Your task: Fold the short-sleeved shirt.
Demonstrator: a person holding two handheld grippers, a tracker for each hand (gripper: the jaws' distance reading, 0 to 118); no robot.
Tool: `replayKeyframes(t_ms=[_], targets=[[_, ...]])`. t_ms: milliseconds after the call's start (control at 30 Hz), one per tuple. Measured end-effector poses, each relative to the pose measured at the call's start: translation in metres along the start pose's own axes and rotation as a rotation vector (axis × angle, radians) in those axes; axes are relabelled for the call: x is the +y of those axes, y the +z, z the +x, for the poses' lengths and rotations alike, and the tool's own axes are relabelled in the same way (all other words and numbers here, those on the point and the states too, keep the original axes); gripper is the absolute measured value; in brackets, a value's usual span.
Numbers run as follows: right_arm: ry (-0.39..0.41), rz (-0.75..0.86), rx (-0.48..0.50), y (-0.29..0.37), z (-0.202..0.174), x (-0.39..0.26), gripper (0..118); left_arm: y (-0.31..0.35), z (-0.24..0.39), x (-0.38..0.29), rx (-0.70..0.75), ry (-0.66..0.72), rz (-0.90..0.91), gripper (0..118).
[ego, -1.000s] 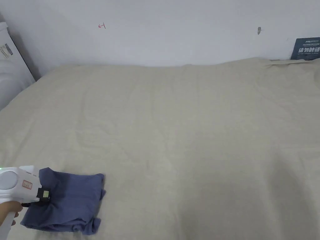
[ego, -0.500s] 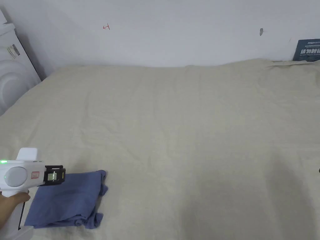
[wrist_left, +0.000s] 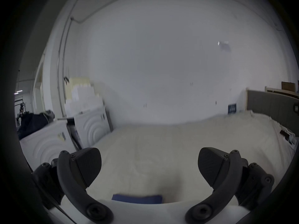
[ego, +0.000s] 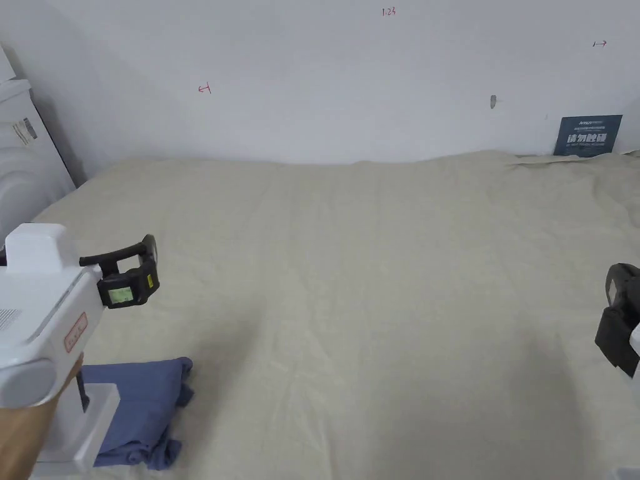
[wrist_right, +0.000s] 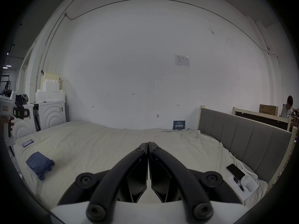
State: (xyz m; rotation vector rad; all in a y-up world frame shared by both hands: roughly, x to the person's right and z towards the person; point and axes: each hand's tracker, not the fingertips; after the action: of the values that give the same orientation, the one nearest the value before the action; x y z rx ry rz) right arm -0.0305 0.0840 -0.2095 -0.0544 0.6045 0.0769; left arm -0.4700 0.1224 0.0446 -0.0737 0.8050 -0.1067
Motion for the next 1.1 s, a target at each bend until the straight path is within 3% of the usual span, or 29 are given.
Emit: replayKeyframes(t_ms=[767,833,900,933,967,1000,1033,1100], targets=[[0.003,0.064,-0.057,0.016,0.016,-0.009,0,0.053,0.168,-0.062,-0.081,0.09,0.151,118],[0.005,0.064,-0.063,0.016,0.016,-0.009,0,0.054,0.172,-0.067,-0.09,0.089,0.156,106],[0.008,0.066,-0.065,0.017,0.017,-0.01,0,0.057,0.18,-0.069,-0.084,0.08,0.171,102],[0.006,0.065,-0.066,0.017,0.018,-0.01,0,0.058,0.182,-0.069,-0.086,0.074,0.17,92],[0.005,0.067,-0.063,0.018,0.018,-0.011,0,0.057,0.184,-0.069,-0.093,0.068,0.166,71],[0.005,0.066,-0.064,0.018,0.018,-0.011,0,0.056,0.186,-0.068,-0.11,0.059,0.152,42],[0.006,0.066,-0.064,0.018,0.018,-0.011,0,0.056,0.188,-0.068,-0.119,0.056,0.142,26],[0.007,0.065,-0.064,0.018,0.019,-0.011,0,0.056,0.192,-0.068,-0.14,0.039,0.124,8]])
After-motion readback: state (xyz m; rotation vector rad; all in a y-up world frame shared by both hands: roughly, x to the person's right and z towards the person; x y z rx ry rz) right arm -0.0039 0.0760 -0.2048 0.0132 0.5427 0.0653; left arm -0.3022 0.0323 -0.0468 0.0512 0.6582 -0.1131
